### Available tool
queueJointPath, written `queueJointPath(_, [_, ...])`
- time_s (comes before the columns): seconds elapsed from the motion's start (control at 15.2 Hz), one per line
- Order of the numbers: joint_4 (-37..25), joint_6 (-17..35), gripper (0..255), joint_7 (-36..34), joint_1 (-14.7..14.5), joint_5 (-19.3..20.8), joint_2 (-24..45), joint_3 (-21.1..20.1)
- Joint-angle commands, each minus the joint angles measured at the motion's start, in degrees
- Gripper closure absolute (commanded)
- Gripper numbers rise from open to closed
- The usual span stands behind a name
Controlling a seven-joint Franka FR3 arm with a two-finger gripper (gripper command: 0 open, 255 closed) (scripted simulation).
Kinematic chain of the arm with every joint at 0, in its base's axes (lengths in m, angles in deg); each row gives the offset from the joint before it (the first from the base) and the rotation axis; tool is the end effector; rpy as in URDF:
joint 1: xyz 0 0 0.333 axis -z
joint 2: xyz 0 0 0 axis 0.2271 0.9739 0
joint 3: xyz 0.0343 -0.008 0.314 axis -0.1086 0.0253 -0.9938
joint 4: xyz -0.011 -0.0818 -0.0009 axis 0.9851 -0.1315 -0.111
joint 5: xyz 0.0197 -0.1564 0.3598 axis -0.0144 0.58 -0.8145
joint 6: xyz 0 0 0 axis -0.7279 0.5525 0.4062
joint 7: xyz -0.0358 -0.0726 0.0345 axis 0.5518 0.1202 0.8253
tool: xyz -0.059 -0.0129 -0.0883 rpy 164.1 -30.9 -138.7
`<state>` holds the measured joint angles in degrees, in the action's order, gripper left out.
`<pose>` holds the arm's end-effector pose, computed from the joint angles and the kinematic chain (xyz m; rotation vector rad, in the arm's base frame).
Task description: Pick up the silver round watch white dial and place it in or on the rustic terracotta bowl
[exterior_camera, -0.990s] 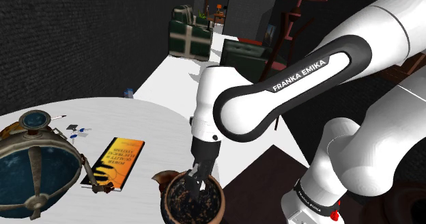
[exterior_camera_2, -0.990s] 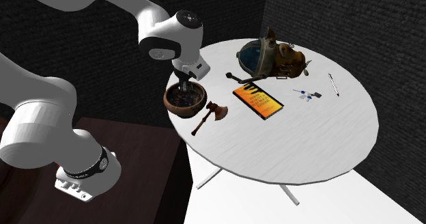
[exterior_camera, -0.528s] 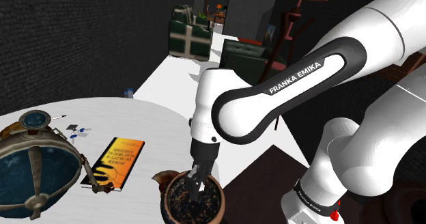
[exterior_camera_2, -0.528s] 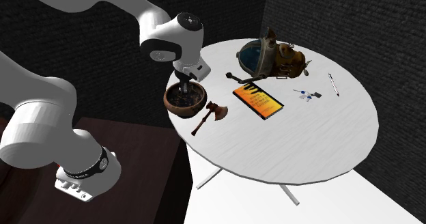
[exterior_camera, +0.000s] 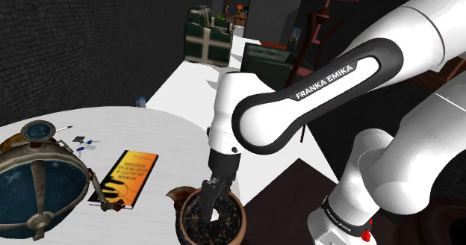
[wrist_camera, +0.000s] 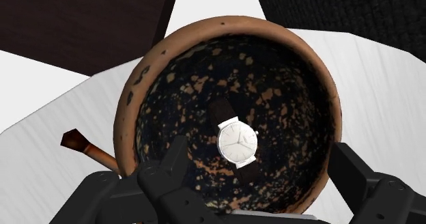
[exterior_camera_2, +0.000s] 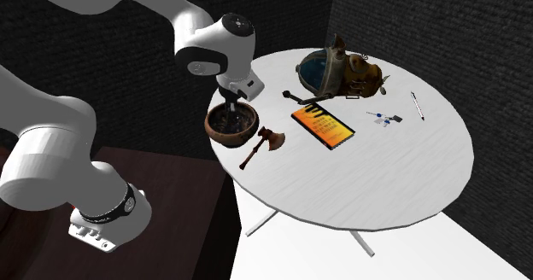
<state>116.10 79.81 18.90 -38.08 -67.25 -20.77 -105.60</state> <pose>0.2805 0.2997 0.3223 -2.8142 -0.4664 0.2750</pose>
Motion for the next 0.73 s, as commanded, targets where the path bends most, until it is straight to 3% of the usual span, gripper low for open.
queueJointPath(0.0, [-1.0,-3.7,0,-0.5,0.6,1.2,-2.5,0.9])
queueJointPath(0.13, [-2.5,-7.7,0,-1.0,1.4,2.5,-4.8,2.0])
queueJointPath(0.66, [-2.5,-7.7,0,-1.0,1.4,2.5,-4.8,2.0])
